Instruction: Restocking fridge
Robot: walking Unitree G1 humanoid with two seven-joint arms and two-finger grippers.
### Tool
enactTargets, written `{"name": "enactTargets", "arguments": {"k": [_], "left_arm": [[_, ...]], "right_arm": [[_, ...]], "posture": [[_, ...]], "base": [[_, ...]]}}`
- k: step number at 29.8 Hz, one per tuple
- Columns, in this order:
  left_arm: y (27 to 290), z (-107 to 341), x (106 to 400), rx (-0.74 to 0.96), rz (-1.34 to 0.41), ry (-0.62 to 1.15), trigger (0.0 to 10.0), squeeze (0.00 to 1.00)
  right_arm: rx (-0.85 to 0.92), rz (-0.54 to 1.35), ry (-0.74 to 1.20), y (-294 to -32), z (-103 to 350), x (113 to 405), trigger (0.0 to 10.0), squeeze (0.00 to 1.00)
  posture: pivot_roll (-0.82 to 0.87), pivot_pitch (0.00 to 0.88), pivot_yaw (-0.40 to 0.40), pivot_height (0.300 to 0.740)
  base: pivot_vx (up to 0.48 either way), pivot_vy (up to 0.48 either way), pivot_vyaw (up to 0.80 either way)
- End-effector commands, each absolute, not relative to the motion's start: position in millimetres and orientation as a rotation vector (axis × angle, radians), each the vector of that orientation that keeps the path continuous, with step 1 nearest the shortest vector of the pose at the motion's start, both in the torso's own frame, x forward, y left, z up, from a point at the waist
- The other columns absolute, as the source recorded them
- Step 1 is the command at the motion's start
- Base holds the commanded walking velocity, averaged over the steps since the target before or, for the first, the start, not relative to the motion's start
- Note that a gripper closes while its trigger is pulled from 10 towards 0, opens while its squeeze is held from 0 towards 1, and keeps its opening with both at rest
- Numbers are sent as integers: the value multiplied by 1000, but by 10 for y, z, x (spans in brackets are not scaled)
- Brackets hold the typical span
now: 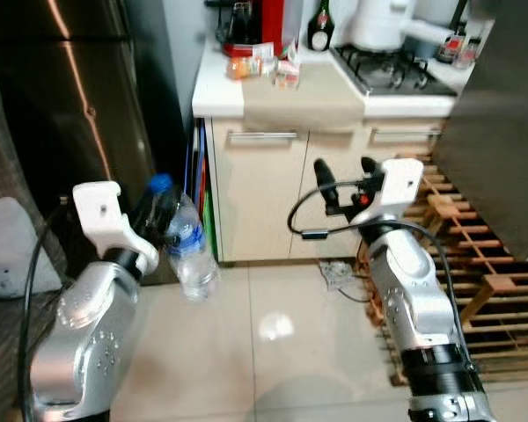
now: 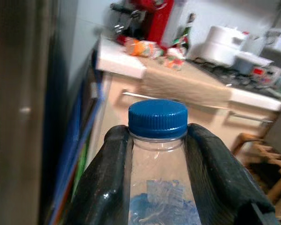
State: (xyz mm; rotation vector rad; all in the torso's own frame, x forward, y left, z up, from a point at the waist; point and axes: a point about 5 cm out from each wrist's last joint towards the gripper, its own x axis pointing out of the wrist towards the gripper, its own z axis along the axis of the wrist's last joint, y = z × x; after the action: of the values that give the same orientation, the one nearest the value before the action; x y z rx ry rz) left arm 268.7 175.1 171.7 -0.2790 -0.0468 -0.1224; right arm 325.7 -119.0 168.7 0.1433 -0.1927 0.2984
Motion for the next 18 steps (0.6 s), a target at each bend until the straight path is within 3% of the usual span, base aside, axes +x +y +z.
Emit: {"name": "enactTargets", "arguments": {"k": [1, 18], "left_arm": [[1606, 1892, 2692, -299, -183, -121, 10000, 0], [1569, 1865, 2708, -276, -208, -118, 10000, 0]], "right_arm": [[130, 268, -172, -1289, 1633, 3254, 10000, 0], [54, 231, -145, -1417, 1470, 3172, 10000, 0]], "posture": [[-35, 0, 3, 740], [-55, 0, 16, 740]], "base": [[0, -465, 0], [0, -465, 0]]}}
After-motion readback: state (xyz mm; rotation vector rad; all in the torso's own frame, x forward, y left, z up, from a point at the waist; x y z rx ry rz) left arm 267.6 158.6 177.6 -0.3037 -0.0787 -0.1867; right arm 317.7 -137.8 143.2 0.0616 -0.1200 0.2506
